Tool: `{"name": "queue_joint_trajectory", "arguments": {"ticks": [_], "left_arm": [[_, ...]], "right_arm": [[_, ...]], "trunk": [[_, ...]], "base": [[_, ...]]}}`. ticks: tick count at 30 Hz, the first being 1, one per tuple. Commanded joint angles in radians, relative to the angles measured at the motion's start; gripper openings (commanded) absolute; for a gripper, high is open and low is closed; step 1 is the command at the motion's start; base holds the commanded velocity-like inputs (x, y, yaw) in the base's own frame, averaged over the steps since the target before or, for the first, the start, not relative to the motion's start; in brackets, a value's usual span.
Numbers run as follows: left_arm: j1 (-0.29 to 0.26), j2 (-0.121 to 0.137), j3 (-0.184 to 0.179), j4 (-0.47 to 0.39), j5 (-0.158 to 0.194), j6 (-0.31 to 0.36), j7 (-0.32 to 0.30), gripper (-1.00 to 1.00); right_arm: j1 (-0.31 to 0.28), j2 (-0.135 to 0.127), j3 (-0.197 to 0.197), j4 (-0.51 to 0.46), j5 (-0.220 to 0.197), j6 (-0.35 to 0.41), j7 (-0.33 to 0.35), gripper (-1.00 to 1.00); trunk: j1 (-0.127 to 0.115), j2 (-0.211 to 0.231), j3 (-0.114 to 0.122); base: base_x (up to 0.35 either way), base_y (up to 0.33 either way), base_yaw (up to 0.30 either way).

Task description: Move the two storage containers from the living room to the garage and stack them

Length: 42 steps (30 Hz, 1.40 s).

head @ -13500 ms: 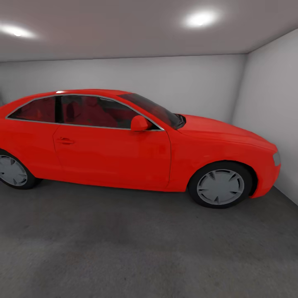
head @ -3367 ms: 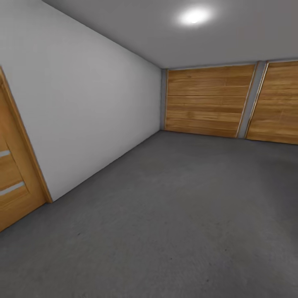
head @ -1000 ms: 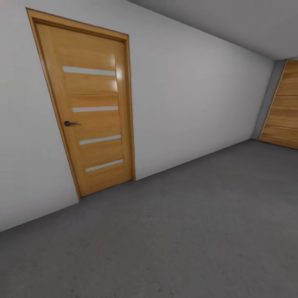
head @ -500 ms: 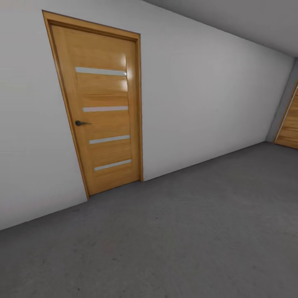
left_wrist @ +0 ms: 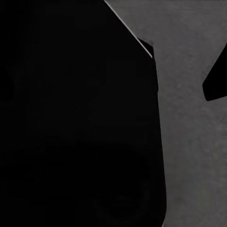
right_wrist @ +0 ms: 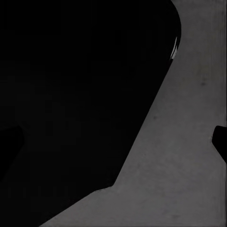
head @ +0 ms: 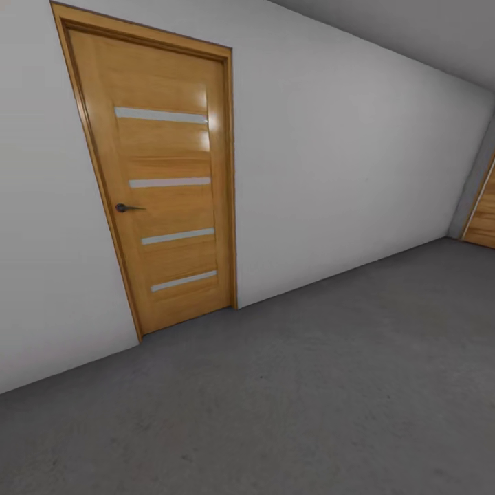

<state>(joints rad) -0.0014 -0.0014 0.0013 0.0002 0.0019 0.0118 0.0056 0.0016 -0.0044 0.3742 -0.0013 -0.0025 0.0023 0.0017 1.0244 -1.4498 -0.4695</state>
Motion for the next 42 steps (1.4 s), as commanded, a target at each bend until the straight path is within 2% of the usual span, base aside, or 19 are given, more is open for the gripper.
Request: {"name": "queue_joint_trajectory", "arguments": {"ticks": [1, 42], "left_arm": [[0.000, 0.000, 0.000, 0.000, 0.000, 0.001, 0.001, 1.00], [0.000, 0.001, 0.002, 0.000, 0.001, -0.005, -0.002, 1.00]], "right_arm": [[0.000, 0.000, 0.004, 0.000, 0.000, 0.000, 0.000, 1.00], [0.000, 0.000, 0.003, 0.001, 0.004, -0.001, 0.000, 1.00]], "trunk": [[0.001, 0.000, -0.001], [0.001, 0.000, -0.001]], "base": [[0.320, 0.000, 0.000], [0.320, 0.000, 0.000]]}}
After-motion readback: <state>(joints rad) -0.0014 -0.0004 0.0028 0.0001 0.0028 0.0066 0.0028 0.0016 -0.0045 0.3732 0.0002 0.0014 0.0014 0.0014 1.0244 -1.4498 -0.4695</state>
